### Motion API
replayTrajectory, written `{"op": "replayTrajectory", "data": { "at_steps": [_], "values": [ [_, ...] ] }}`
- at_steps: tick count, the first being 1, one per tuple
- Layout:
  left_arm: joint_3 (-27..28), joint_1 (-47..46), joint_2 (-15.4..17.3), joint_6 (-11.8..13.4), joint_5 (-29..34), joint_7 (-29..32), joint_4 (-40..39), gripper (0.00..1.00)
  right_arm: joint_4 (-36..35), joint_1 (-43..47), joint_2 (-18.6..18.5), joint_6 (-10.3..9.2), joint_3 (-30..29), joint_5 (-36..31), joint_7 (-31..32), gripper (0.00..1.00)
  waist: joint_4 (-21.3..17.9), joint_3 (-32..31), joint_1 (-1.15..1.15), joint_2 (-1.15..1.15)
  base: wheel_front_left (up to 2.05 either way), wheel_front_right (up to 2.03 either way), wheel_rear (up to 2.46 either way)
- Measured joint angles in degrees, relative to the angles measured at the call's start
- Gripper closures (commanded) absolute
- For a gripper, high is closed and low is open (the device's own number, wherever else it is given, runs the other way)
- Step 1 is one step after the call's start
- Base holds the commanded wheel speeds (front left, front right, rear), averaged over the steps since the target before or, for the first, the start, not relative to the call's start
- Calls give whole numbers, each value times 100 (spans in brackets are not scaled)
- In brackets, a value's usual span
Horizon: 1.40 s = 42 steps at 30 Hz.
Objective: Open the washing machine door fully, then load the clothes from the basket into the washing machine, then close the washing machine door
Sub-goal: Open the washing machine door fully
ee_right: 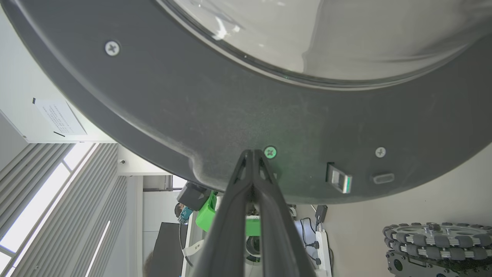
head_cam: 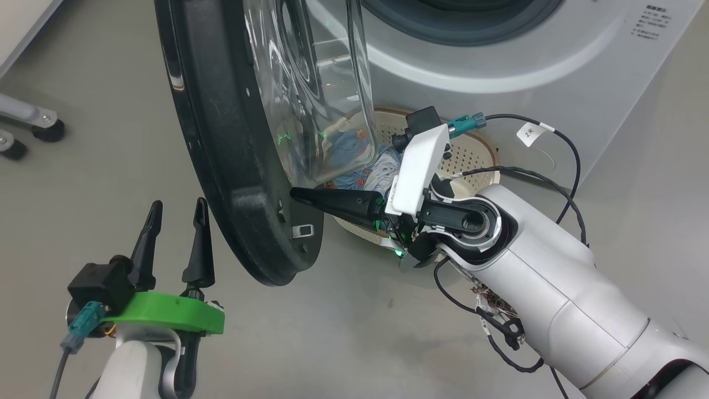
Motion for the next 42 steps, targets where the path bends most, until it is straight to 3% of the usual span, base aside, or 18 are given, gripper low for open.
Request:
{"op": "replayTrajectory", "data": {
  "at_steps": [23, 24, 26, 32, 42],
  "values": [
    [214, -1, 0, 0, 23, 0, 20, 0, 354, -23, 2, 133, -303, -46, -427, 100, -203, 29, 0, 0, 0, 0, 0],
    [225, -1, 0, 0, 27, 0, 20, 0, 372, -23, -4, 133, -315, -59, -453, 95, -210, 29, 0, 0, 0, 0, 0],
    [249, -1, 0, 0, 27, 0, 20, 0, 406, -24, -25, 134, -321, -127, -509, 0, -226, 29, 0, 0, 0, 0, 0],
    [311, -1, 0, 0, 29, 0, 20, 0, 428, -23, -73, 186, -403, -220, -731, 0, -269, 26, 0, 0, 0, 0, 0],
    [388, 3, -1, 0, 73, 0, 20, 0, 438, -121, -376, 237, -734, -980, -1663, 0, -309, 6, 0, 0, 0, 0, 0]
  ]
}}
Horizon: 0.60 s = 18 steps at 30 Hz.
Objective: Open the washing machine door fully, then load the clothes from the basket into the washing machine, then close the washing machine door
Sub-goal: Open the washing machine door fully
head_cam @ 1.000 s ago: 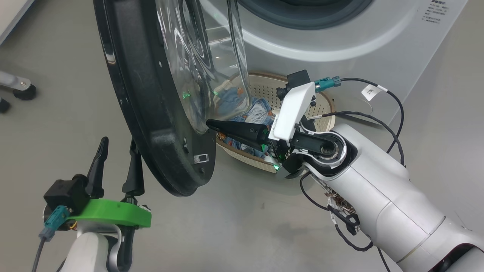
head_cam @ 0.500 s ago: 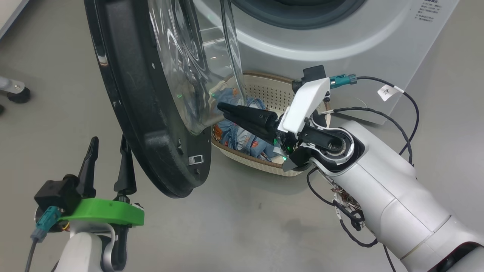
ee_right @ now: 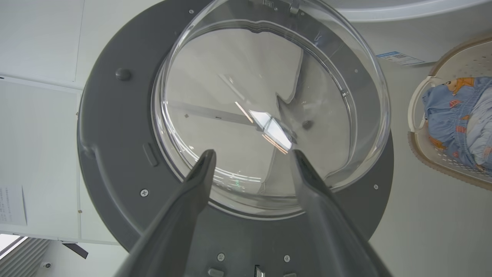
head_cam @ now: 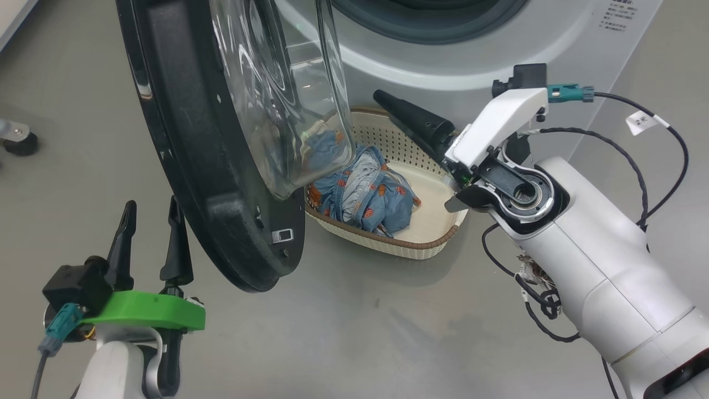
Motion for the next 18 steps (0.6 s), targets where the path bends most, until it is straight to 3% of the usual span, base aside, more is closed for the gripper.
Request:
{"op": "replayTrajectory", "data": {
  "at_steps": [18],
  "values": [
    [131, 110, 0, 0, 46, 0, 3, 0, 63, -139, -831, 45, 191, -2658, -2475, 0, -55, -48, 0, 0, 0, 0, 0]
  ]
}}
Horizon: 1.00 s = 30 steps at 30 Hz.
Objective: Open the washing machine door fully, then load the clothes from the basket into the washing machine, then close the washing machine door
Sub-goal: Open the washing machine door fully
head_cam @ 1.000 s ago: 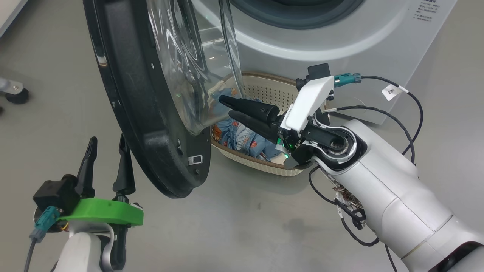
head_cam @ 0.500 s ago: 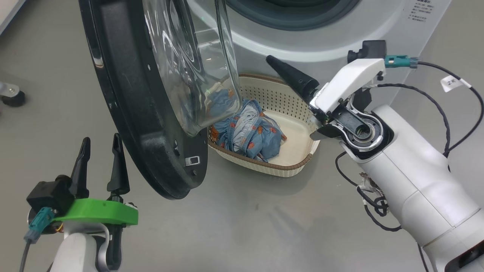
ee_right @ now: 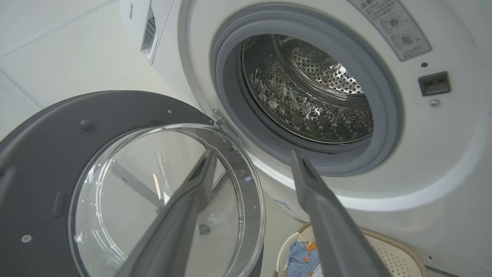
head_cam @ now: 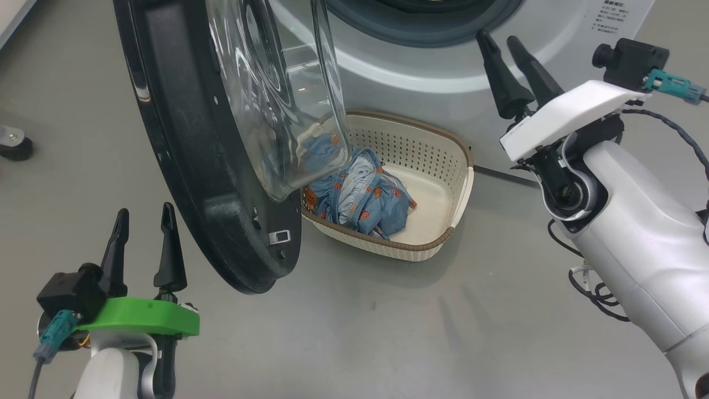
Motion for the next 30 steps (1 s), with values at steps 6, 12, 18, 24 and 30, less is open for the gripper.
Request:
{"op": "replayTrajectory", "data": {
  "at_steps": [6, 12, 18, 24, 30],
  "values": [
    [31, 1, 0, 0, 0, 0, -1, 0, 157, 3, -249, -212, 87, -836, -728, 0, -20, -20, 0, 0, 0, 0, 0],
    [81, 5, 0, 0, 0, 0, -3, 0, 190, 51, -421, -605, 68, -1468, -653, 0, -55, -28, 0, 0, 0, 0, 0],
    [157, 13, 0, -1, 0, 0, -32, 0, -86, 110, -572, -1023, -413, -2298, -594, 0, -102, -20, 0, 0, 0, 0, 0],
    [188, 14, 0, -1, 0, 0, -52, 0, -546, 542, -572, -1249, -772, -2984, -594, 0, -148, -3, 0, 0, 0, 0, 0],
    [214, 17, 0, -1, 0, 0, -59, 0, -869, 1179, -460, -1311, -1022, -3384, -593, 0, -188, -2, 0, 0, 0, 0, 0]
  ]
}}
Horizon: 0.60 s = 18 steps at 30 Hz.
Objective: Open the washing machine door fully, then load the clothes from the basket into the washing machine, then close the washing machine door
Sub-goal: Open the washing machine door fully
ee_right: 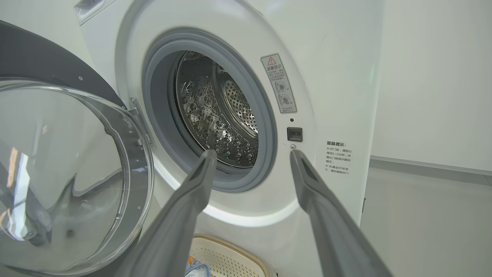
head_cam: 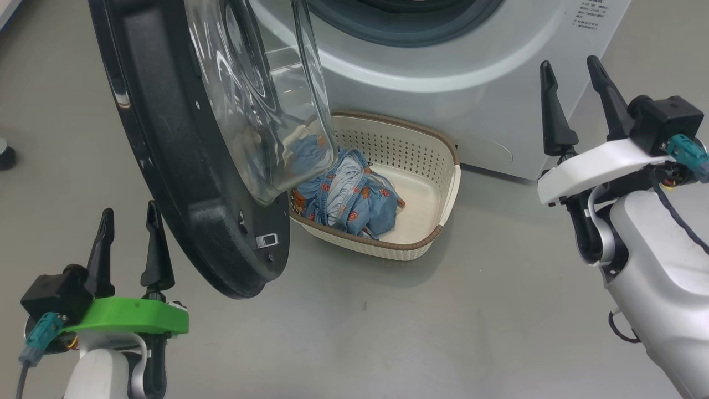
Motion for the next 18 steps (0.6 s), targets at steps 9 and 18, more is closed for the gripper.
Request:
{"op": "replayTrajectory", "data": {
  "at_steps": [9, 18],
  "values": [
    [5, 4, 0, 0, 2, 0, -2, 0, -376, 759, 121, -53, -287, -611, 0, 0, -39, -16, 0, 0, 0, 0, 0],
    [47, 18, 0, 0, 10, 0, -4, 0, -556, 1531, 312, -64, -539, -912, 0, 0, -57, -41, 0, 0, 0, 0, 0]
  ]
}}
